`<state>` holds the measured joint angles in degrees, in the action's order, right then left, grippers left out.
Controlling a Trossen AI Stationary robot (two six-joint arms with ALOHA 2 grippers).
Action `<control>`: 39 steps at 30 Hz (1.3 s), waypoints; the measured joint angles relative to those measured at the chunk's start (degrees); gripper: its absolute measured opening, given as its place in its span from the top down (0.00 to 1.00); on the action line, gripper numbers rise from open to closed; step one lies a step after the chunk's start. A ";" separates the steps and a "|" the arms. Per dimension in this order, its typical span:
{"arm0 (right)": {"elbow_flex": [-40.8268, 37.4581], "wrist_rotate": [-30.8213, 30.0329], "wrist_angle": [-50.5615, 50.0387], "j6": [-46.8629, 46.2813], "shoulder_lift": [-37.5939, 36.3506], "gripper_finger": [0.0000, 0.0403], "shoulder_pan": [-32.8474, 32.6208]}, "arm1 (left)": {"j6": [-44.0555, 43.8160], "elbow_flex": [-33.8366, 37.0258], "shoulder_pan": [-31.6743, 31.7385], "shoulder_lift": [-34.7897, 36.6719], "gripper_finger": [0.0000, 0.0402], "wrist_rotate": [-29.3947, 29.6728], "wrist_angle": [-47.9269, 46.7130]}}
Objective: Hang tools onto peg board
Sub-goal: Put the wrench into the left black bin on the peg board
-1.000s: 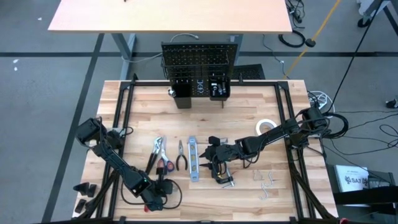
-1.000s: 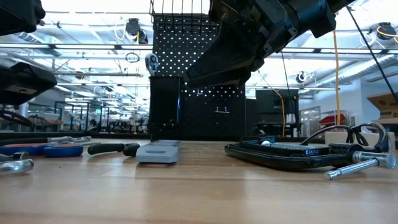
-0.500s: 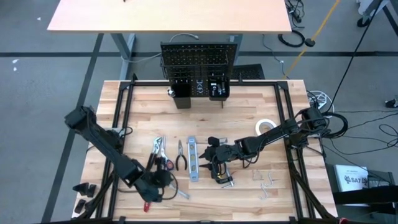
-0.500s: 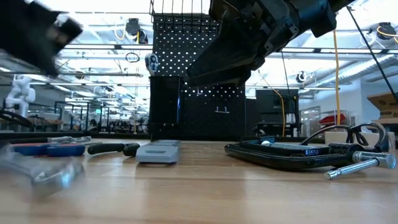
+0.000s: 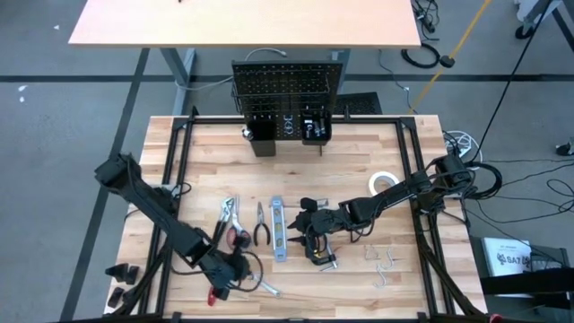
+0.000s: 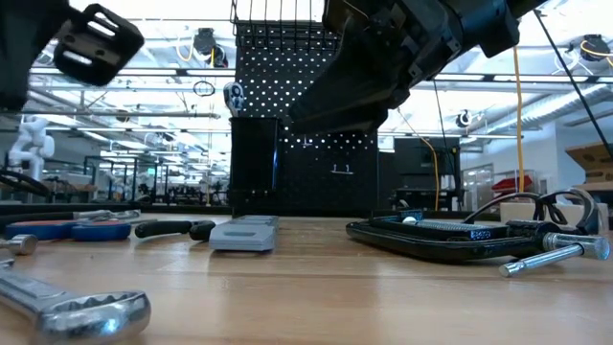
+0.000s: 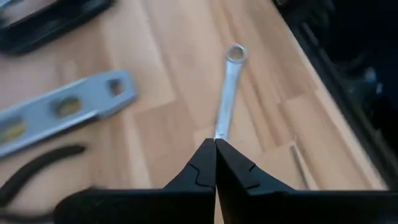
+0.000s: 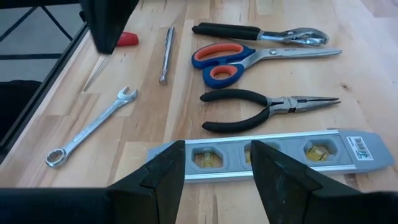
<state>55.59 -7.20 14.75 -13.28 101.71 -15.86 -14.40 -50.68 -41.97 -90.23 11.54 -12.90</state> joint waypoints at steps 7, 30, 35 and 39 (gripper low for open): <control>0.00 0.00 0.01 -1.05 0.00 0.57 -0.24 | 2.94 0.00 -0.02 -5.49 0.91 -0.60 5.27; 0.00 -0.04 0.42 -0.66 0.00 0.57 -0.37 | 7.34 0.93 0.91 -8.07 0.62 0.23 9.89; 0.00 -0.07 0.41 -0.66 0.00 0.57 -0.35 | 7.39 1.10 1.59 -10.40 0.62 0.10 13.25; 0.00 -0.07 0.41 -0.65 0.00 0.57 -0.35 | 7.24 1.14 1.27 -12.45 0.62 -0.16 15.06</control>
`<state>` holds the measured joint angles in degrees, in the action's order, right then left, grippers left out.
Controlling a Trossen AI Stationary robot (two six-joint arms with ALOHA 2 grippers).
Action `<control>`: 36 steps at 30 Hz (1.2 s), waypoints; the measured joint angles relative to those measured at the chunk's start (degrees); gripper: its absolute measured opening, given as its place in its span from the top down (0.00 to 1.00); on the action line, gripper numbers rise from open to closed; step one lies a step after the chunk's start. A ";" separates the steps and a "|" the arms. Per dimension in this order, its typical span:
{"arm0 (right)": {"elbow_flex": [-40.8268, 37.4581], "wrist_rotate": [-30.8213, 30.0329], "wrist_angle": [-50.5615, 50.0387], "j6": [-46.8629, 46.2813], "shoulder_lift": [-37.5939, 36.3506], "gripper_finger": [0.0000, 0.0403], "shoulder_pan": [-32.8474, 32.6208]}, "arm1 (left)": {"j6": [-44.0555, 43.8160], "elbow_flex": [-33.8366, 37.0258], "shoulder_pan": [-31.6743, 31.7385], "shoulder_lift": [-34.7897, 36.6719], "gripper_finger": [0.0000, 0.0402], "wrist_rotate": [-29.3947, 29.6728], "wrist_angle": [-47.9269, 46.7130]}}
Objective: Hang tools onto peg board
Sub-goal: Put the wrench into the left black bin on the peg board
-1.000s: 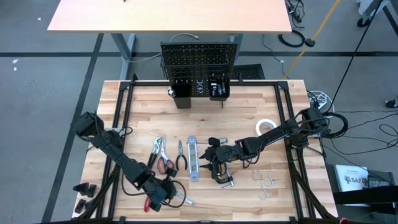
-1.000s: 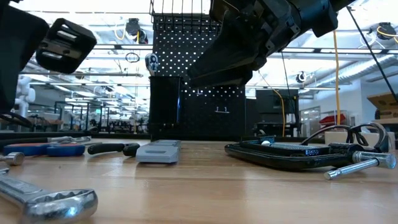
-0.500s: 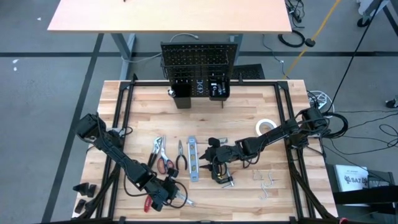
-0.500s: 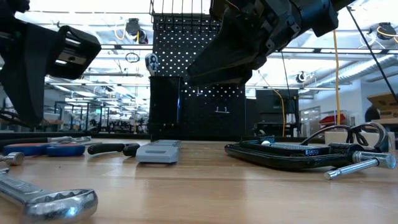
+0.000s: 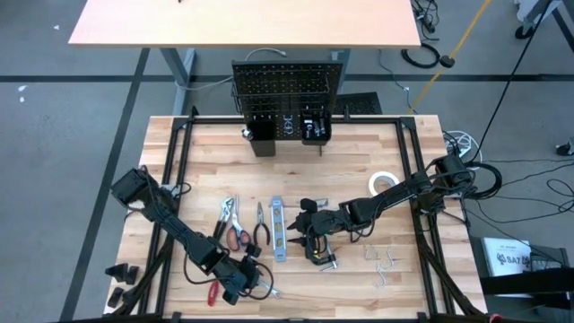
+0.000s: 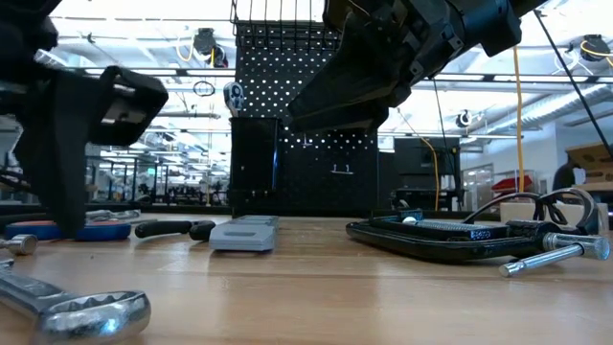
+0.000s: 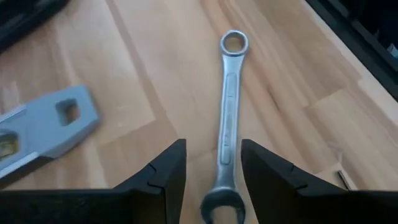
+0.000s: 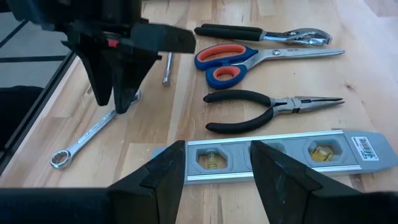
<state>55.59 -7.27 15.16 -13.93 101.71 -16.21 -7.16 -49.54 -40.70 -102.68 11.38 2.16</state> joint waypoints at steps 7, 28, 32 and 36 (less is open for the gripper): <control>0.02 0.00 0.00 0.01 0.00 0.57 0.00 | 0.02 -0.20 -0.16 -4.20 0.63 -2.91 3.29; 0.02 0.01 1.26 -0.25 0.00 0.57 0.00 | 1.57 -0.05 4.92 -4.89 0.63 -2.84 6.62; 0.04 0.07 0.98 -5.22 0.00 0.57 -0.27 | 1.58 -0.06 5.59 -4.89 0.63 -2.76 6.64; 0.06 0.09 -1.26 -4.39 0.00 0.57 -0.99 | 1.61 -0.07 5.70 -4.89 0.63 -2.43 6.62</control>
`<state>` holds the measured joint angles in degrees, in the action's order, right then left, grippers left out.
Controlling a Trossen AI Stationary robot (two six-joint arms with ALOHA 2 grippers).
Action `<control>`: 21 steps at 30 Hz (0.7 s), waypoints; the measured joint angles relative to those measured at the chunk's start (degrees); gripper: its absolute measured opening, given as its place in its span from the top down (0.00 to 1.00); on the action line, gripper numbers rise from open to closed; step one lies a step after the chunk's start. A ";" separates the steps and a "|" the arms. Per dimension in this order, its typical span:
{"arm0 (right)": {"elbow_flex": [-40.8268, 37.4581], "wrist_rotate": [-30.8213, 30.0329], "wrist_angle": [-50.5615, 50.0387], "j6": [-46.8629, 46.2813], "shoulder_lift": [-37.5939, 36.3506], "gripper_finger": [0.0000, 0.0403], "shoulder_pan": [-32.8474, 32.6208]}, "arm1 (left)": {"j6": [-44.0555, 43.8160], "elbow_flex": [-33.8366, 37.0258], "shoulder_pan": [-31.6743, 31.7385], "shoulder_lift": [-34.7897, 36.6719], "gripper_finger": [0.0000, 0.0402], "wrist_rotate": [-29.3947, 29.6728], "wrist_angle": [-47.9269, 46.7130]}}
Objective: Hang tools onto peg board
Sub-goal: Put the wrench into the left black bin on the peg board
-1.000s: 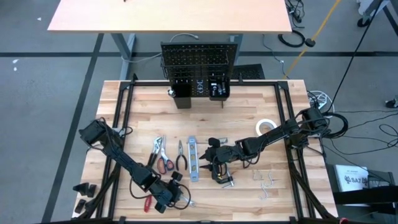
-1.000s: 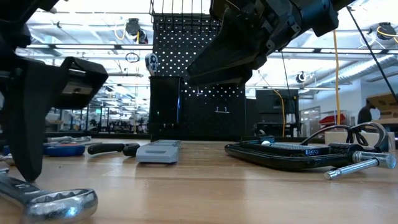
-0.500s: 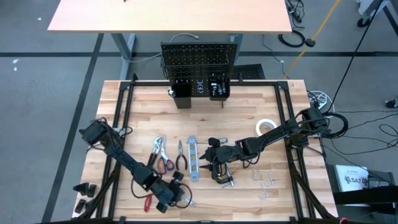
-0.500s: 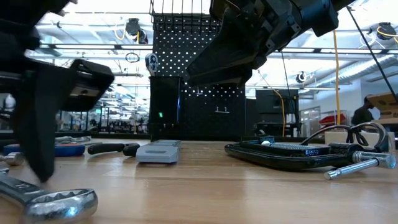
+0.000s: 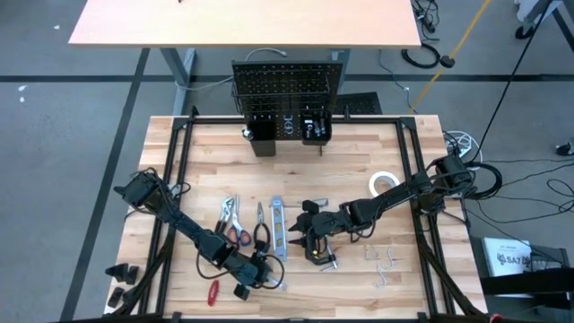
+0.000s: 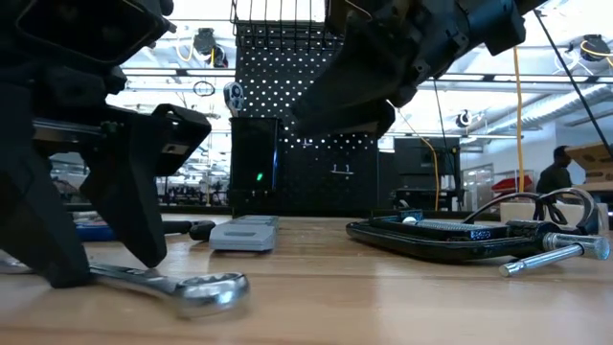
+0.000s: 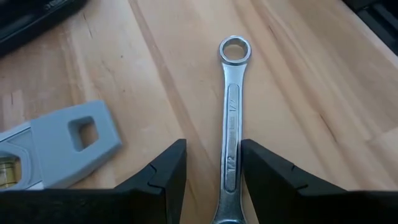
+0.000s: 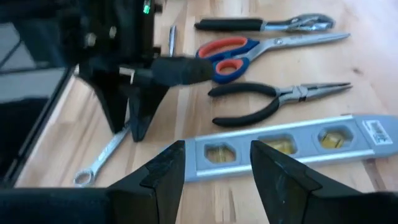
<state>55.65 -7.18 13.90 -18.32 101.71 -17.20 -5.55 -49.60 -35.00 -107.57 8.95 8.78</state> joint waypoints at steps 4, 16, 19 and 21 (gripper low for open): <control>0.01 0.04 -2.02 2.27 0.00 0.57 -0.54 | 0.14 0.02 0.02 0.00 0.63 0.07 -0.06; 0.01 0.00 -3.16 2.53 0.00 0.57 -0.54 | -0.29 0.02 0.07 0.00 0.63 -0.03 -0.19; 0.01 0.02 -2.50 1.18 0.00 0.57 -0.54 | -3.97 0.04 0.40 0.15 0.63 -1.29 -0.39; 0.01 0.02 -2.41 0.49 0.00 0.57 -0.54 | -4.24 0.04 0.70 0.21 0.63 -3.45 -0.48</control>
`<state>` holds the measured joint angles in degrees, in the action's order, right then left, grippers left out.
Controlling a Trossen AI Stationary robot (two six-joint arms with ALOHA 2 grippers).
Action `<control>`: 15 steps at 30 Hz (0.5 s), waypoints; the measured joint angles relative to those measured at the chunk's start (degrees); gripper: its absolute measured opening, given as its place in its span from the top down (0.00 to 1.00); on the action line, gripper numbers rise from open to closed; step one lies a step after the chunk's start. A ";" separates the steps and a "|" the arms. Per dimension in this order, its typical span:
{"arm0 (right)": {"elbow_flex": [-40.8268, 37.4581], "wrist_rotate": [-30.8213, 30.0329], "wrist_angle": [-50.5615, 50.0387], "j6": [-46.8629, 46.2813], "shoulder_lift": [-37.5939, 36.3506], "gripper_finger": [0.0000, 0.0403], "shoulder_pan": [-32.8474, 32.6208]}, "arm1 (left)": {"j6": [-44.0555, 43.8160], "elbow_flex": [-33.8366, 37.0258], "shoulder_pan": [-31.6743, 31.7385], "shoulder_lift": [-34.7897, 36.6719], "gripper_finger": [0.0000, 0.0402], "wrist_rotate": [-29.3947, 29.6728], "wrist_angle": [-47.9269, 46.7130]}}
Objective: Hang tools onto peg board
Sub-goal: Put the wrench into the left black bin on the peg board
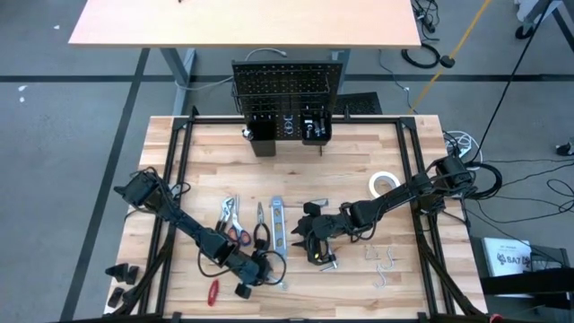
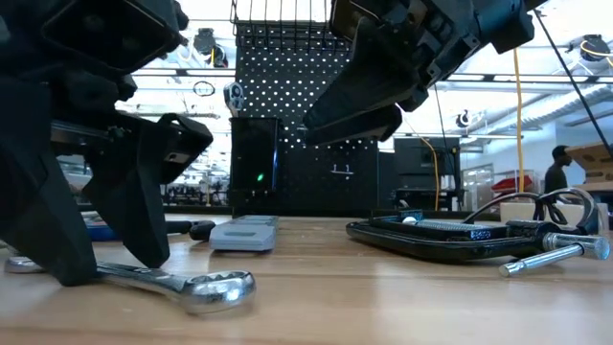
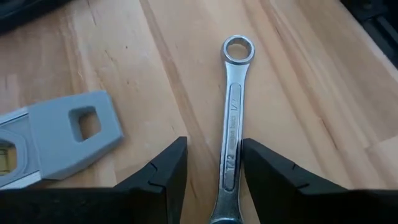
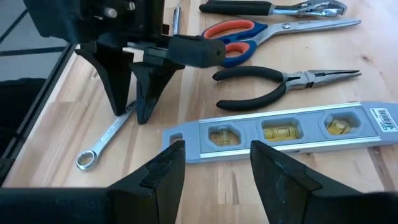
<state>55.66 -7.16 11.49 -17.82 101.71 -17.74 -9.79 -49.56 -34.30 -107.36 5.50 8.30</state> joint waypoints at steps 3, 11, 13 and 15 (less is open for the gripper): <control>0.00 0.00 -0.07 -0.05 0.00 0.57 -0.10 | 1.36 -0.04 -0.02 0.06 0.63 -0.77 -0.79; 0.00 6.98 0.66 6.63 0.00 0.57 -3.62 | 8.42 -0.11 0.34 0.08 0.63 -2.11 -2.38; 0.00 7.53 0.69 7.67 0.00 0.57 -4.90 | 8.73 -0.11 0.71 0.08 0.63 -2.41 -2.36; 0.00 7.47 0.77 8.31 0.00 0.57 -5.94 | 8.67 -0.11 1.05 0.08 0.63 -2.63 -2.36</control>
<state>55.66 0.31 12.26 -9.51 101.71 -23.68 -1.12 -49.67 -33.25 -107.28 2.87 5.93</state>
